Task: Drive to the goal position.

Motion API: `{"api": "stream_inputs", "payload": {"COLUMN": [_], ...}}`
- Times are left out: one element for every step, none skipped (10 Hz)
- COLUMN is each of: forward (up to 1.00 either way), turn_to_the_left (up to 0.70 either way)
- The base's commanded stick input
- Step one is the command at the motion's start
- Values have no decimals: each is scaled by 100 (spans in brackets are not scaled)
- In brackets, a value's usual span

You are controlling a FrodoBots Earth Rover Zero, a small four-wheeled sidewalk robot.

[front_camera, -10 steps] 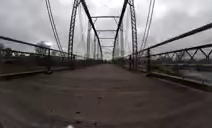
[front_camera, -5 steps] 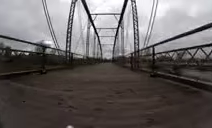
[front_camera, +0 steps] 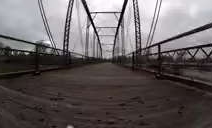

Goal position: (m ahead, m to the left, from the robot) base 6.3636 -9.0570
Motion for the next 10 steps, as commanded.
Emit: {"api": "stream_inputs", "payload": {"forward": [100, 100, 100, 100, 100, 100, 100, 100, 100, 100], "turn_to_the_left": [0, 0, 0, 0, 0, 0, 0, 0, 0, 0]}}
